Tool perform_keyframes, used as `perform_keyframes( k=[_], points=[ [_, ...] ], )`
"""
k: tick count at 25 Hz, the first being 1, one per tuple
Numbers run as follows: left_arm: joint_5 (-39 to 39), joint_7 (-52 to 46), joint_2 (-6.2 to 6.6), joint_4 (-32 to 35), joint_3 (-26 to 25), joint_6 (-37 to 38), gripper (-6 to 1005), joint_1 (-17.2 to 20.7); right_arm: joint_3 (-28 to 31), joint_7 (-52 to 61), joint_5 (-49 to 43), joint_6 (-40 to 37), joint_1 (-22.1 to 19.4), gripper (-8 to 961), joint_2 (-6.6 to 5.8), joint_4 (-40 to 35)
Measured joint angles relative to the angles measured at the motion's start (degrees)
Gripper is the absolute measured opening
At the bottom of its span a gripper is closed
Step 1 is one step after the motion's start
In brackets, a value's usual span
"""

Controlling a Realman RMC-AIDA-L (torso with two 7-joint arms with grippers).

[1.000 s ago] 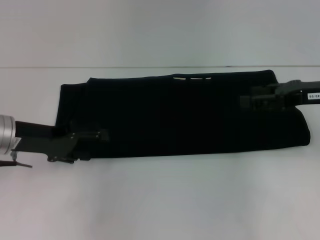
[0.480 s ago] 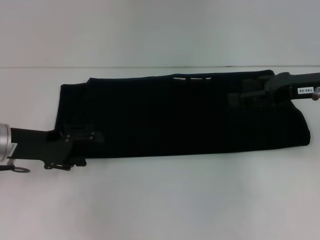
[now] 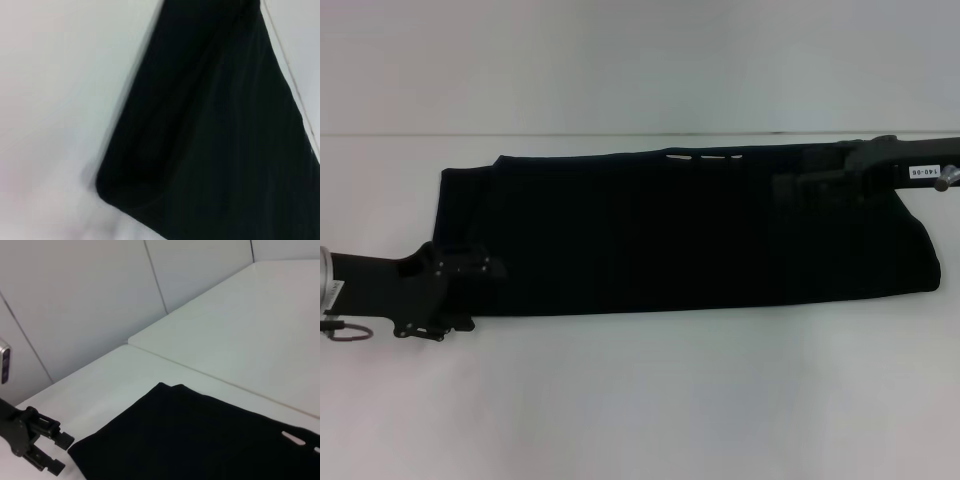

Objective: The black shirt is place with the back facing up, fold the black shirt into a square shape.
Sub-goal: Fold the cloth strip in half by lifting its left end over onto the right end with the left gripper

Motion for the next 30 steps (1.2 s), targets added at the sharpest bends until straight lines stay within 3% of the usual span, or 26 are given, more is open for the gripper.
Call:
perform_keyframes(
  k=[3,13,30],
  points=[
    [-0.3,-2.1,-0.06,-1.5,-3.6,-1.1,884,0.5,0.0,0.0,0.0,0.5,0.2,905,0.07,-0.1],
    [-0.3,-4.4,-0.47,-4.2,-7.2,-3.7,884,1.5,0.0,0.1,0.0,1.5,0.6,906,0.23,-0.7],
    [0.0,-4.3,-0.61,-4.5,-8.0,-7.1,882,2.6,0.2,0.2,0.0,2.9,0.7,907,0.35,-1.4]
  ],
)
